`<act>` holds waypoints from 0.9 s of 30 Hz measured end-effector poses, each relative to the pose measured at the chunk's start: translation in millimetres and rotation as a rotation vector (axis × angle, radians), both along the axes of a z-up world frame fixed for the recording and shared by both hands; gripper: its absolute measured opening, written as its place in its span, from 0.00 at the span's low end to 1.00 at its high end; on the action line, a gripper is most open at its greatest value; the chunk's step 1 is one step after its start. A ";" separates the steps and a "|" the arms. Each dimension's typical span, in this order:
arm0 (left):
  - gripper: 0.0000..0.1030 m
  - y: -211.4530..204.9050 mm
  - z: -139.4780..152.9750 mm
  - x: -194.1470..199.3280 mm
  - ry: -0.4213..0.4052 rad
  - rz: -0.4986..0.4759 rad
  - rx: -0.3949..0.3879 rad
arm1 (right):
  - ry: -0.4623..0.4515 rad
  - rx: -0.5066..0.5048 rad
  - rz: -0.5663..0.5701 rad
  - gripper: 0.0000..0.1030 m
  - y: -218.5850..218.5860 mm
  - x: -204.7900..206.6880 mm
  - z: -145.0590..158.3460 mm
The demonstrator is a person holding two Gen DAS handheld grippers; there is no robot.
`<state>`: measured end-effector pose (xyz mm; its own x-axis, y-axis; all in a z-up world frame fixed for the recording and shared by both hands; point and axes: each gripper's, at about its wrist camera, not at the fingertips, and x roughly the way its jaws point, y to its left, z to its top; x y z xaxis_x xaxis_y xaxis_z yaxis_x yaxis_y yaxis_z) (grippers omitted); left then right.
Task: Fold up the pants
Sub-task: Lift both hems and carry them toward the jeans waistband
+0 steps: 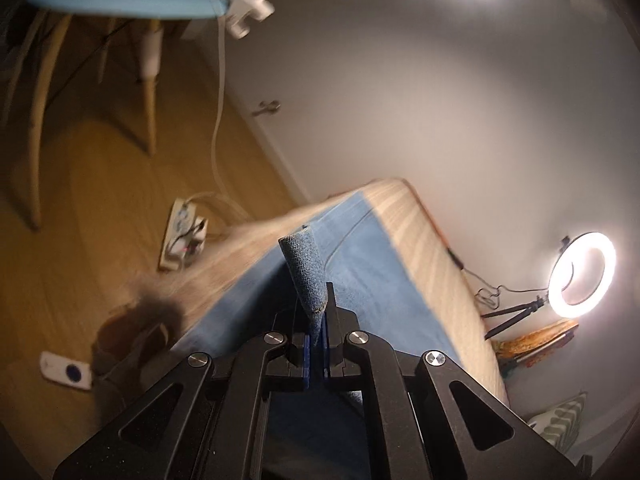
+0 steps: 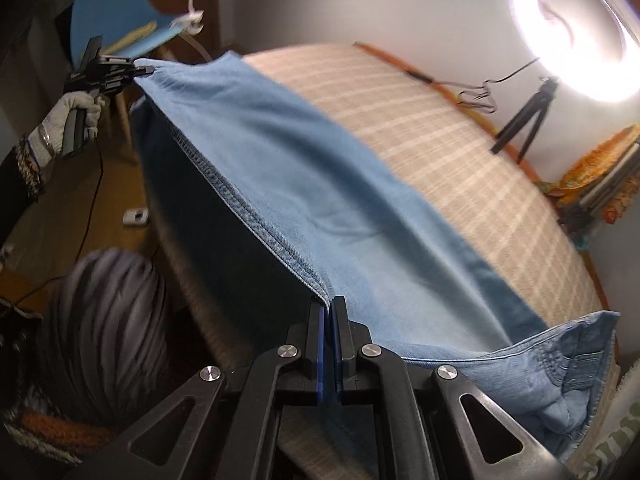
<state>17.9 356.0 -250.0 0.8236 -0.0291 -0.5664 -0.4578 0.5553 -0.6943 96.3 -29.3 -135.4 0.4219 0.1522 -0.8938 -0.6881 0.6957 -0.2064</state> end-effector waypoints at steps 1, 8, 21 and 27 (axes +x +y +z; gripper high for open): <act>0.02 0.3 -9.9 -4.6 0.009 0.009 -0.013 | 0.008 -0.007 0.000 0.01 0.9 -0.8 -4.6; 0.03 -5.8 -18.9 -3.7 0.007 0.002 0.000 | 0.055 -0.021 -0.014 0.01 -0.2 -3.5 -19.8; 0.07 -8.4 -15.8 -4.5 0.085 -0.060 0.053 | 0.037 0.025 -0.041 0.01 -1.8 -4.8 -1.3; 0.10 -5.8 -14.7 -14.6 0.080 -0.036 0.023 | 0.091 0.000 -0.044 0.01 -6.8 -13.0 -28.4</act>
<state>3.3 350.2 -264.7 0.7746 -0.0440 -0.6309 -0.4907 0.5876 -0.6434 83.3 -36.1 -163.7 0.3453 0.1356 -0.9287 -0.6730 0.7254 -0.1443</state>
